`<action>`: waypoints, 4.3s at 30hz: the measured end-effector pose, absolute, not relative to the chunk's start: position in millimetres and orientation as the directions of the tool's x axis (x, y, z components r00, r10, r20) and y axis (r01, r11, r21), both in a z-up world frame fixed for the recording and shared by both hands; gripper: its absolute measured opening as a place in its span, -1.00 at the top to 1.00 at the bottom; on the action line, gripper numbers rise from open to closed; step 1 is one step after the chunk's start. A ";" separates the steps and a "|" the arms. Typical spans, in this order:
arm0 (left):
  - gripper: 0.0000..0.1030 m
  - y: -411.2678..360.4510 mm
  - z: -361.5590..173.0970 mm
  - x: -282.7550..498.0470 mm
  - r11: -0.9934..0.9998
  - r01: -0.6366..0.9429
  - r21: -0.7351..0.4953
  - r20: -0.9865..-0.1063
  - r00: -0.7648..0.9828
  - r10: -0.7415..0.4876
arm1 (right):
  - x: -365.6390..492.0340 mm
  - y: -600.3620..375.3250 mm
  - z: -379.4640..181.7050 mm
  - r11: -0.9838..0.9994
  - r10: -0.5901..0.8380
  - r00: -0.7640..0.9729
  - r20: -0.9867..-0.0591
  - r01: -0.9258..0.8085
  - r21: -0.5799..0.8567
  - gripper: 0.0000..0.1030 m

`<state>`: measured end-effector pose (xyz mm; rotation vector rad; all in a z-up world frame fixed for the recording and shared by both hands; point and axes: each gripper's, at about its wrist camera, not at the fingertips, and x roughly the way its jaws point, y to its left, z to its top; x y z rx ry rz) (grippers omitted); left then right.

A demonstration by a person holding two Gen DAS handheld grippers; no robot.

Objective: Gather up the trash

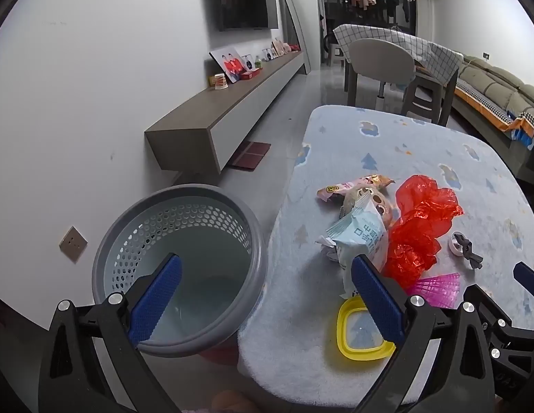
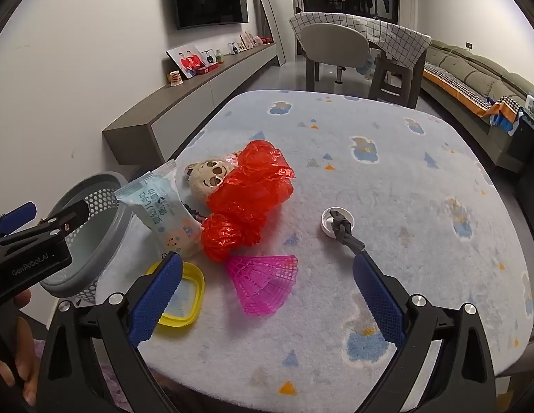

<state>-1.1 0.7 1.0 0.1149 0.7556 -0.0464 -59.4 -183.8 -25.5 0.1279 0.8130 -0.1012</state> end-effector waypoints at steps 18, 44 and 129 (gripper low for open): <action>-0.88 3.0 2.4 -0.1 0.993 0.085 0.088 -0.693 0.721 0.000 | -61.8 -182.4 -21.1 0.988 -0.046 0.688 -0.724 0.141 0.071 -0.84; -0.88 1.3 -2.2 0.6 0.991 0.088 0.097 -0.695 0.719 0.004 | -61.9 -179.5 -19.2 0.988 -0.033 0.690 -0.723 0.133 0.082 -0.84; -0.88 -71.0 -102.6 0.1 0.970 0.242 0.009 -0.861 0.495 -0.116 | -74.8 -249.6 -32.2 0.967 -0.028 0.662 -0.749 0.209 0.149 -0.84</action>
